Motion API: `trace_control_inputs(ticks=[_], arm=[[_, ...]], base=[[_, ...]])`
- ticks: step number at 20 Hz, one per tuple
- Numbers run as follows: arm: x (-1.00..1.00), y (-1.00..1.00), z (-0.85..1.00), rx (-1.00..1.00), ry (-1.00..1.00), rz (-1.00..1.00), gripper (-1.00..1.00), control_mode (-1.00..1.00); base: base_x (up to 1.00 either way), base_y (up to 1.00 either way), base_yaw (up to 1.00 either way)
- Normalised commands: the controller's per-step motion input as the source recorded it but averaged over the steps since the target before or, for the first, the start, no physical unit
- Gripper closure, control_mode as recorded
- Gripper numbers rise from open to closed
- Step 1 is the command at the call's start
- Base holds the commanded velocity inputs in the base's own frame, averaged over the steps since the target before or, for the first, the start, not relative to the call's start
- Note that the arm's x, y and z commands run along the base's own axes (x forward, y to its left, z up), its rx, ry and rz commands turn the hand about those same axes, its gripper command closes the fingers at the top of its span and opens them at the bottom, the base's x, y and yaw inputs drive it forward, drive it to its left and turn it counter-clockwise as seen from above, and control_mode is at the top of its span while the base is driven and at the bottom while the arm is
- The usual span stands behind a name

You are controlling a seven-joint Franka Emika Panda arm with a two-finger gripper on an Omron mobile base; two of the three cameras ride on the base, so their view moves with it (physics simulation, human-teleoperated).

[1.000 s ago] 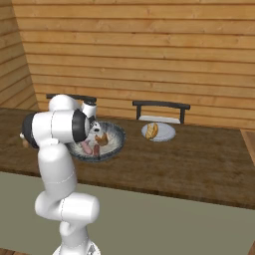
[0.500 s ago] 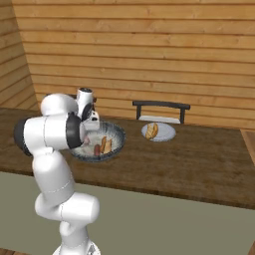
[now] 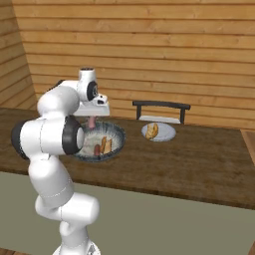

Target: Place one bun and one sausage from the bowl on each plate.

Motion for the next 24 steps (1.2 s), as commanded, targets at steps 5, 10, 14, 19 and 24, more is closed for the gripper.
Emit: trace_control_inputs(ticks=[5, 10, 14, 19, 24], arm=[[0.00, -1.00, 0.08, 0.00, -0.13, -0.15, 1.00, -1.00], [0.16, -1.00, 0.30, 0.00, -0.06, -0.12, 1.00, -1.00], [0.09, -1.00, 0.15, 0.10, -0.10, -0.03, 1.00, -1.00], [0.28, -1.00, 0.00, 0.19, -0.04, 0.00, 1.00, -1.00], [0.51, -1.00, 0.00, 0.04, 0.02, 0.00, 1.00, -1.00]], base=[[0.00, 0.00, 0.00], [0.00, 0.00, 0.00], [0.00, 0.00, 0.00], [0.00, 0.00, 0.00], [0.00, 0.00, 0.00]])
